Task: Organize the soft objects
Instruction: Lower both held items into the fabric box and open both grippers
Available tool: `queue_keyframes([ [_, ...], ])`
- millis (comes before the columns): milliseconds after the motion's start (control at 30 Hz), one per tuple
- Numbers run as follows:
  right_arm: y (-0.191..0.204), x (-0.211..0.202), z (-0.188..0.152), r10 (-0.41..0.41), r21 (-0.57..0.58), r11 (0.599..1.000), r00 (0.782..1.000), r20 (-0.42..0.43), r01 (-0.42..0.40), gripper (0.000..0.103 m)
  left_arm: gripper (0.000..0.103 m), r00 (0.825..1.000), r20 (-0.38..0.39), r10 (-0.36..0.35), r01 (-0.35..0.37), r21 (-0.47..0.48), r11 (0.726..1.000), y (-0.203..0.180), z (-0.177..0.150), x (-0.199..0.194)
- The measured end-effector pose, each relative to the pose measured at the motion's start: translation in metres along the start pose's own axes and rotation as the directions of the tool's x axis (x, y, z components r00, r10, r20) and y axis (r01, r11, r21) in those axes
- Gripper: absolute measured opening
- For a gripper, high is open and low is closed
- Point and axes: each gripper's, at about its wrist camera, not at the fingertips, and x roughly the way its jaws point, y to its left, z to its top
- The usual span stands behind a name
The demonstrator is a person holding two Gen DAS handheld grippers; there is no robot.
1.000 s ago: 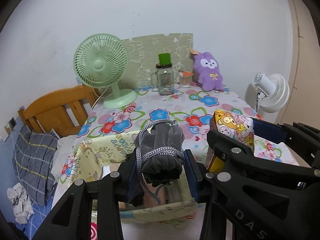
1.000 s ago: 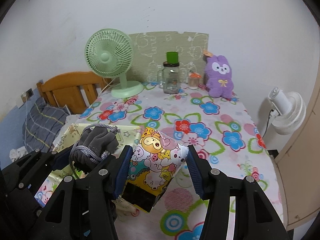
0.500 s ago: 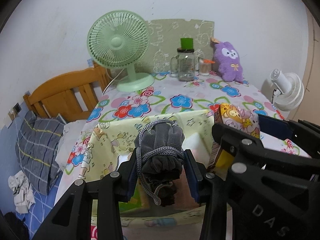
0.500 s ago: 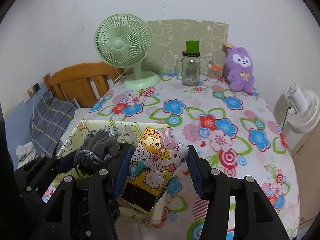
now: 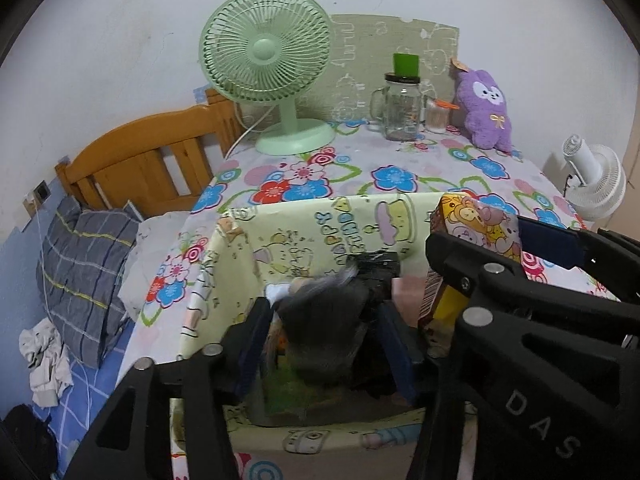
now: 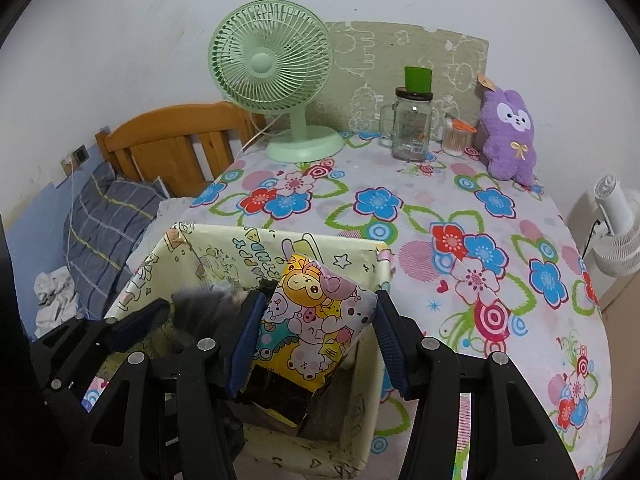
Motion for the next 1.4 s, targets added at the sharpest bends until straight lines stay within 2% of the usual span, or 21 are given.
queue_keyframes([
  [167, 0.006, 0.007, 0.003, 0.006, -0.011, 1.0, 1.0, -0.004, -0.006, 0.057, 0.077, 1.0, -0.001, 0.027, -0.027, -0.009, 1.0, 0.007, 0.0, 0.0],
  [267, 0.01, 0.013, 0.006, 0.017, -0.019, 1.0, 1.0, -0.009, -0.017, 0.057, 0.078, 0.999, -0.001, 0.054, -0.054, -0.009, 0.999, 0.009, -0.001, 0.001],
  [433, 0.013, 0.021, 0.008, 0.015, -0.03, 0.999, 1.0, -0.014, -0.015, 0.061, 0.08, 0.999, -0.016, 0.051, -0.051, -0.013, 0.999, 0.012, -0.001, 0.005],
  [500, 0.013, 0.022, 0.008, 0.01, -0.035, 0.999, 1.0, -0.016, -0.011, 0.063, 0.082, 0.999, -0.017, 0.046, -0.046, -0.011, 0.999, 0.011, -0.001, 0.005],
  [567, 0.013, 0.023, 0.008, 0.011, -0.037, 0.999, 1.0, -0.024, -0.012, 0.069, 0.088, 1.0, -0.015, 0.022, -0.022, -0.01, 1.0, 0.01, -0.001, 0.004],
  [667, 0.012, 0.021, 0.008, 0.022, -0.043, 0.999, 1.0, -0.02, -0.023, 0.077, 0.091, 1.0, -0.002, 0.014, -0.014, -0.006, 1.0, 0.008, 0.0, 0.0],
  [733, 0.012, 0.019, 0.007, 0.018, -0.05, 0.999, 1.0, -0.013, -0.019, 0.082, 0.092, 1.0, 0.005, 0.013, -0.013, -0.004, 1.0, 0.006, 0.002, -0.002],
  [900, 0.009, 0.01, 0.006, 0.008, -0.063, 0.998, 1.0, 0.006, -0.007, 0.087, 0.095, 1.0, 0.015, 0.014, -0.014, -0.003, 1.0, 0.002, 0.003, -0.007],
  [1400, -0.016, -0.027, -0.005, -0.026, -0.038, 0.999, 0.998, 0.066, 0.028, 0.093, 0.097, 0.998, 0.063, 0.003, -0.004, 0.012, 1.0, -0.023, 0.004, -0.029],
])
